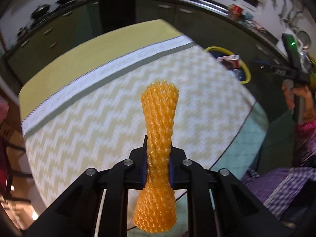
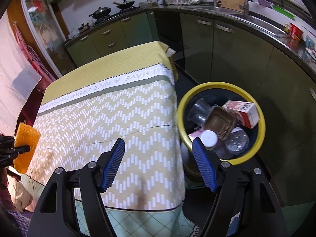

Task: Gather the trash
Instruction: 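Carry the orange sponge over the bin and open the left gripper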

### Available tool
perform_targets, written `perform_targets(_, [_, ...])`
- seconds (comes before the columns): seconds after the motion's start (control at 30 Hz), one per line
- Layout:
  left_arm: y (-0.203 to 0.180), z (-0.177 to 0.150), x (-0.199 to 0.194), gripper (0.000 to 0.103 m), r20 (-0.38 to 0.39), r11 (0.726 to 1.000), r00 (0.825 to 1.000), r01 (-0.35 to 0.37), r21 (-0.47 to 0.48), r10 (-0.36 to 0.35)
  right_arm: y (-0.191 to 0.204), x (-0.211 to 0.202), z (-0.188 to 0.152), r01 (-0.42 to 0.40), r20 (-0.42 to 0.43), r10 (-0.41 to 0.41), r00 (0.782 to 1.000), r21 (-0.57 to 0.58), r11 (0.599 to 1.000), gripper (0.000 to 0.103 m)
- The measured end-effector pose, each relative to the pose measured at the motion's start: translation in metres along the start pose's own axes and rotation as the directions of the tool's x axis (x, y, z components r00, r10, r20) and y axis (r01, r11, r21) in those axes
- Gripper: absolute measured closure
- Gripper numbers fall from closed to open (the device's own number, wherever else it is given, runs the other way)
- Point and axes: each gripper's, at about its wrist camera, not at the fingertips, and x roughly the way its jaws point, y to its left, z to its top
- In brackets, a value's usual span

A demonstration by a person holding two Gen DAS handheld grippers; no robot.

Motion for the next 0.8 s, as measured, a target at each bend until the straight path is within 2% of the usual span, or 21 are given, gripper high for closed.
perform_targets(0.1, [-0.032, 0.033, 0.004, 0.088, 0.007, 0.996, 0.998, 0.055, 0.074, -0.056, -0.017, -0.01, -0.004, 0.029, 0.022, -0.029, 0.999, 0.031, 0.999, 0.033])
perform_targets(0.23, [-0.088, 0.085, 0.02, 0.088, 0.015, 0.974, 0.993, 0.109, 0.196, -0.114, -0.051, -0.028, -0.014, 0.077, 0.052, -0.082, 0.995, 0.096, 0.992, 0.033])
perform_targets(0.3, [-0.121, 0.115, 0.036, 0.088, 0.008, 0.956, 0.989, 0.141, 0.258, -0.148, -0.068, -0.036, -0.021, 0.096, 0.064, -0.105, 0.992, 0.13, 0.987, 0.033])
perform_targets(0.4, [-0.164, 0.16, 0.07, 0.087, -0.037, 0.931, 0.975, 0.219, 0.29, -0.218, -0.094, -0.046, -0.033, 0.12, 0.072, -0.135, 0.988, 0.181, 0.976, 0.033])
perform_targets(0.47, [-0.191, 0.187, 0.096, 0.087, -0.047, 0.925, 0.974, 0.224, 0.308, -0.22, -0.109, -0.05, -0.041, 0.125, 0.071, -0.142, 0.987, 0.209, 0.97, 0.033])
perform_targets(0.57, [-0.217, 0.222, 0.141, 0.087, -0.076, 0.926, 0.972, 0.234, 0.298, -0.222, -0.129, -0.053, -0.054, 0.13, 0.063, -0.15, 0.987, 0.249, 0.96, 0.033])
perform_targets(0.67, [-0.234, 0.249, 0.188, 0.087, -0.129, 0.937, 0.966, 0.248, 0.247, -0.222, -0.148, -0.055, -0.065, 0.134, 0.056, -0.156, 0.986, 0.285, 0.949, 0.033])
perform_targets(0.8, [-0.249, 0.271, 0.231, 0.086, -0.151, 0.955, 0.97, 0.219, 0.201, -0.191, -0.167, -0.055, -0.073, 0.128, 0.053, -0.153, 0.987, 0.319, 0.939, 0.033])
